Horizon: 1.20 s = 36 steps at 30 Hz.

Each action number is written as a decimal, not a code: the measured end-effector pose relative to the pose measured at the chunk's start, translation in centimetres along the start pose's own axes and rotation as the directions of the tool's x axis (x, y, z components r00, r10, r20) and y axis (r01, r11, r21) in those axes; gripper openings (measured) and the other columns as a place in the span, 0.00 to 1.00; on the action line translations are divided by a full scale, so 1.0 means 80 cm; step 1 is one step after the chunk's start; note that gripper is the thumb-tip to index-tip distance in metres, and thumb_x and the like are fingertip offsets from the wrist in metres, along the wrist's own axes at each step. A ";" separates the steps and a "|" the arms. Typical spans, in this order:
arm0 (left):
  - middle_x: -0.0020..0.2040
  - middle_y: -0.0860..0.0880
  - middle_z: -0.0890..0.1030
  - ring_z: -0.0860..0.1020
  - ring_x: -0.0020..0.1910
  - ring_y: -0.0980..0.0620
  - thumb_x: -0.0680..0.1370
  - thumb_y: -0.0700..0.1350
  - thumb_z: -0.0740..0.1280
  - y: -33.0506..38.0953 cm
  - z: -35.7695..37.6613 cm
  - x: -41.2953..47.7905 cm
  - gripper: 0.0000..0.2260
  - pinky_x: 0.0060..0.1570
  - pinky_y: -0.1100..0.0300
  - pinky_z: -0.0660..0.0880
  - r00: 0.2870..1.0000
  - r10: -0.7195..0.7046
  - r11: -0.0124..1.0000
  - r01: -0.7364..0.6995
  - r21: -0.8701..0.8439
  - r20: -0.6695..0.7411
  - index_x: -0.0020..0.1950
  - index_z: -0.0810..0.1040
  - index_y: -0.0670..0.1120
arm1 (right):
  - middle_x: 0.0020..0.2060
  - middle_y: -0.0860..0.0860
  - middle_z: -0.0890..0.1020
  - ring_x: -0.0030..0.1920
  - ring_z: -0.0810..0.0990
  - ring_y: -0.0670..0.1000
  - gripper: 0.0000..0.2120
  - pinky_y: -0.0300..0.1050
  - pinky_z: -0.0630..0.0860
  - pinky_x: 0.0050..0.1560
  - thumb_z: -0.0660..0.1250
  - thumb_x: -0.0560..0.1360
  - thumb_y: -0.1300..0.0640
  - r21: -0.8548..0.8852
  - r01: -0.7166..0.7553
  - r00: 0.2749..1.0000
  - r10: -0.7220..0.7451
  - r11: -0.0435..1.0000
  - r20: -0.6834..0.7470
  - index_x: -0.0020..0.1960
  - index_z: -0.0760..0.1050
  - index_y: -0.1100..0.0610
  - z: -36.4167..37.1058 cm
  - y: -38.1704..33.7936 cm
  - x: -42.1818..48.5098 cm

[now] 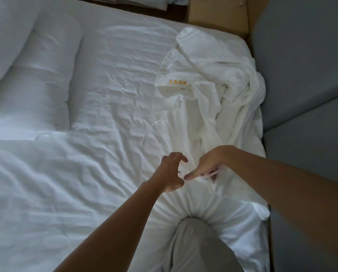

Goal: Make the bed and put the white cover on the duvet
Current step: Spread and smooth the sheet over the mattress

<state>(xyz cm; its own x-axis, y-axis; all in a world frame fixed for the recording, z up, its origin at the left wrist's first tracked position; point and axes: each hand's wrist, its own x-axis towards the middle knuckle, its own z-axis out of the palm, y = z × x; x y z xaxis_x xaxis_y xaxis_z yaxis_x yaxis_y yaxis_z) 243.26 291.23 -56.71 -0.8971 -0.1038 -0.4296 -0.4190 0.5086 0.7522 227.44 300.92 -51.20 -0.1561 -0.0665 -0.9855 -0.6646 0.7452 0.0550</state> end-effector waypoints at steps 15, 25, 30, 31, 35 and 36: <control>0.61 0.48 0.78 0.70 0.68 0.43 0.82 0.47 0.60 0.003 0.035 0.063 0.12 0.77 0.39 0.52 0.989 0.106 0.723 -0.005 0.690 -0.104 0.65 0.74 0.47 | 0.54 0.46 0.78 0.57 0.74 0.51 0.35 0.53 0.64 0.61 0.75 0.63 0.33 -0.603 0.093 0.896 -0.330 0.792 -0.296 0.62 0.73 0.51 0.000 0.021 0.016; 0.75 0.46 0.59 0.63 0.70 0.42 0.76 0.45 0.74 -0.018 -0.039 0.119 0.30 0.65 0.53 0.73 0.979 0.000 0.804 0.120 0.582 -0.202 0.76 0.69 0.52 | 0.33 0.46 0.77 0.39 0.79 0.52 0.12 0.46 0.72 0.40 0.71 0.76 0.50 -0.096 0.403 0.651 -0.358 0.910 -0.669 0.37 0.74 0.53 -0.060 0.041 0.012; 0.74 0.49 0.63 0.62 0.71 0.42 0.78 0.44 0.67 -0.009 -0.049 0.140 0.15 0.72 0.48 0.61 0.975 -0.028 0.791 0.156 0.592 -0.220 0.64 0.80 0.52 | 0.41 0.44 0.82 0.42 0.81 0.47 0.10 0.46 0.76 0.44 0.74 0.75 0.46 0.027 0.483 0.635 -0.329 0.875 -0.699 0.50 0.80 0.50 -0.129 0.066 -0.039; 0.75 0.48 0.62 0.60 0.73 0.42 0.77 0.43 0.67 -0.009 -0.043 0.142 0.18 0.74 0.47 0.59 0.986 -0.023 0.806 0.115 0.581 -0.162 0.68 0.77 0.48 | 0.41 0.46 0.83 0.42 0.82 0.49 0.10 0.48 0.77 0.46 0.74 0.75 0.45 0.035 0.481 0.635 -0.320 0.876 -0.703 0.51 0.82 0.50 -0.135 0.067 -0.040; 0.82 0.47 0.52 0.45 0.81 0.42 0.75 0.50 0.72 -0.006 -0.030 0.143 0.18 0.79 0.40 0.46 0.989 -0.092 0.831 0.013 0.557 0.115 0.60 0.80 0.41 | 0.52 0.50 0.84 0.48 0.83 0.52 0.22 0.52 0.80 0.55 0.72 0.76 0.43 0.091 0.474 0.599 -0.245 0.876 -0.762 0.63 0.80 0.56 -0.147 0.063 -0.032; 0.82 0.48 0.54 0.45 0.81 0.44 0.75 0.53 0.72 -0.003 -0.026 0.143 0.18 0.79 0.39 0.44 0.985 -0.083 0.858 -0.006 0.514 0.148 0.59 0.81 0.42 | 0.52 0.54 0.84 0.49 0.83 0.56 0.22 0.55 0.80 0.56 0.71 0.77 0.44 0.096 0.478 0.581 -0.232 0.873 -0.780 0.62 0.79 0.59 -0.148 0.063 -0.029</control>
<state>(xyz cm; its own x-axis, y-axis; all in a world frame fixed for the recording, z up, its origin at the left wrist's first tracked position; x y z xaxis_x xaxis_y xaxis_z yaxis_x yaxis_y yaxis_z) 232.80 288.17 -60.80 -0.8286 -0.0174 -0.5596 -0.2822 0.8762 0.3906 215.79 296.96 -46.74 -0.5069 -0.7292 -0.4598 -0.5846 0.6827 -0.4383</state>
